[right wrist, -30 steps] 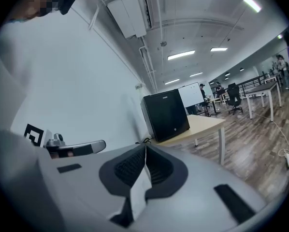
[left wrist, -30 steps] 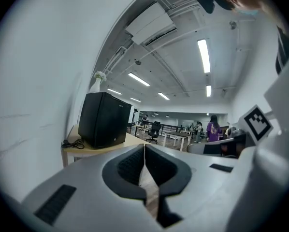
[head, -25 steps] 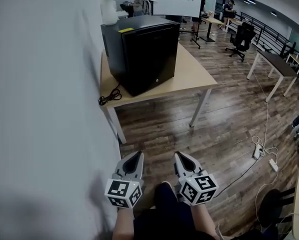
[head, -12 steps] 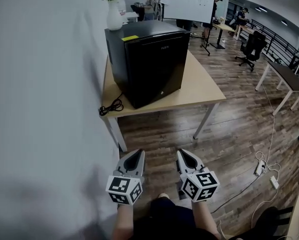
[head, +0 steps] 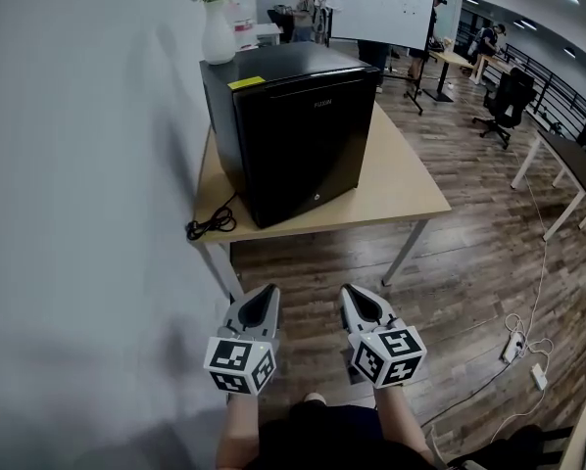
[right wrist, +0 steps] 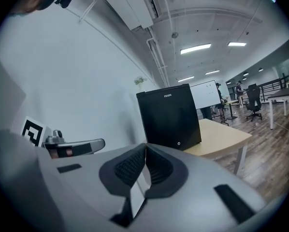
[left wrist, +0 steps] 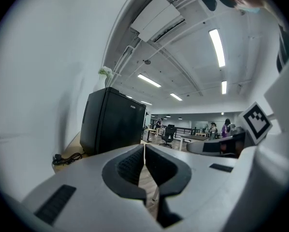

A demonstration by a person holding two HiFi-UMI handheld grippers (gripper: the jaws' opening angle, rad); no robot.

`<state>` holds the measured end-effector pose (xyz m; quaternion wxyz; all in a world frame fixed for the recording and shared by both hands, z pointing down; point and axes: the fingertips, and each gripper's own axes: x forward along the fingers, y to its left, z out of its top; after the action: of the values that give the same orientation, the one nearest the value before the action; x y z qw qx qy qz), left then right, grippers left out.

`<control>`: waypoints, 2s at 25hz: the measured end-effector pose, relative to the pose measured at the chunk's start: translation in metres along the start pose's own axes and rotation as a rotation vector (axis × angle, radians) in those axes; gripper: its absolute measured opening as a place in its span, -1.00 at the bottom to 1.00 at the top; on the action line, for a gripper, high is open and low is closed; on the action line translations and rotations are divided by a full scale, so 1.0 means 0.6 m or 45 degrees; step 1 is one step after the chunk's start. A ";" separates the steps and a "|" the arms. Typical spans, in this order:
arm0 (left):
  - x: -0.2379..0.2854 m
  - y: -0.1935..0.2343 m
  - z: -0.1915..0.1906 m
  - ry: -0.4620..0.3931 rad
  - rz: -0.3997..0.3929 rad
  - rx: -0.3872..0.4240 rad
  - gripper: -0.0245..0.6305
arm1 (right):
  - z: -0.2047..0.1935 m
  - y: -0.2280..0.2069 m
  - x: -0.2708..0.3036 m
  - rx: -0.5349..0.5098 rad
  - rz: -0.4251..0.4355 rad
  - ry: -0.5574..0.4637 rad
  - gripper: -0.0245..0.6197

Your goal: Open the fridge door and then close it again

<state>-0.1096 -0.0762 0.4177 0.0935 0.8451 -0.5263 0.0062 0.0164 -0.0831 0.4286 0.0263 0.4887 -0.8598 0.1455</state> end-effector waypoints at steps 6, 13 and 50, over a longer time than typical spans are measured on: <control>0.029 -0.007 -0.028 0.042 0.018 -0.013 -0.90 | -0.017 -0.028 0.013 -0.002 0.030 0.038 -0.95; 0.042 -0.003 -0.038 0.062 0.047 -0.023 -0.90 | -0.027 -0.034 0.024 0.002 0.079 0.061 -0.95; 0.304 0.188 0.146 -0.087 0.103 0.008 -0.90 | 0.271 -0.094 0.368 -0.649 0.415 -0.086 -0.95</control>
<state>-0.1362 -0.3011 0.3687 0.0724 0.8230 -0.5631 -0.0173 -0.0351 -0.3390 0.3269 0.0956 0.3265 -0.9361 -0.0890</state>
